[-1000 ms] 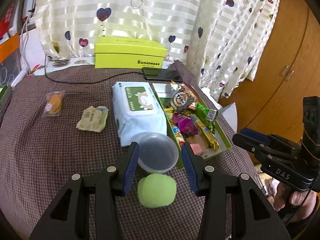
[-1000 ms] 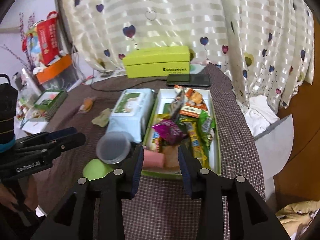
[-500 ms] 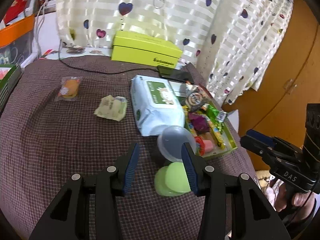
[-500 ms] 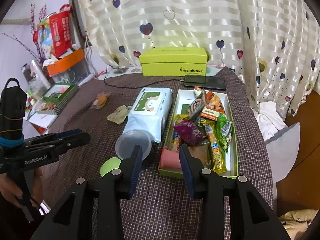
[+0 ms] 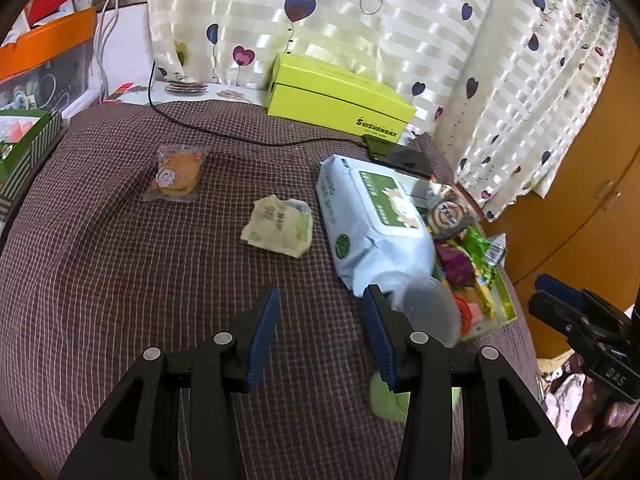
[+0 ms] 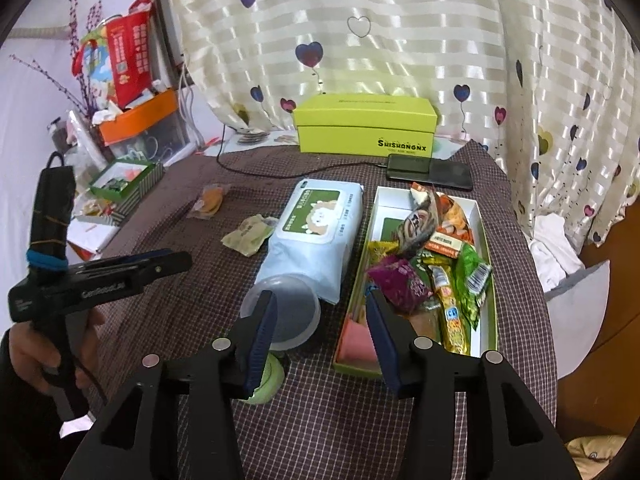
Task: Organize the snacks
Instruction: 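Grasp the pale green snack packet with the left tool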
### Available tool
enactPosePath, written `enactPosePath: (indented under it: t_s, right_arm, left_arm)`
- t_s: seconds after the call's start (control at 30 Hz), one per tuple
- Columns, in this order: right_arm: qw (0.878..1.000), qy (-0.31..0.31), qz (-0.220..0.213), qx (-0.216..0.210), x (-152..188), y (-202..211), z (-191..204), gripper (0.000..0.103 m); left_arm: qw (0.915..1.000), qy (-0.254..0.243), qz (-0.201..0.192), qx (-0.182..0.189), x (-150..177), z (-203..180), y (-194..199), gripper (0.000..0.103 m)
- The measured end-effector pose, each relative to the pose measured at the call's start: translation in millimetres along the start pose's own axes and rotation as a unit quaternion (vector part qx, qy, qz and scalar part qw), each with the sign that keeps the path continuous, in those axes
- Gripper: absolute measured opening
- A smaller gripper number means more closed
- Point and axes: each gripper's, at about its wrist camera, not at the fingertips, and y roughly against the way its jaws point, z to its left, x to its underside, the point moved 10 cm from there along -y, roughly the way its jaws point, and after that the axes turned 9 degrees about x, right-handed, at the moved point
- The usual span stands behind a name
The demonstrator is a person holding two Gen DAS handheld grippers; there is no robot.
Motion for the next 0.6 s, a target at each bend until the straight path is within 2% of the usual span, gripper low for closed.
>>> enactPosePath:
  t_s: [0.33,0.4,0.6]
  right_arm:
    - [1.000,0.007,0.003,-0.011,-11.9,-22.7,5.2,0.047]
    - [1.000,0.006,0.001,-0.010,-15.0,-25.8,3.4,0.048]
    - [1.000,-0.001,-0.007,-0.013,-24.3,-32.6,-1.6,0.048]
  left_arm:
    - [0.9996,-0.014,0.024,-0.010,-30.5,29.8,-51.5,0.046]
    - [0.9994,-0.016,0.030,-0.012,-33.2,34.4,-61.7,0.054]
    - [0.9984,-0.026,0.049,-0.014,-40.4,44.5,-90.4,0.054]
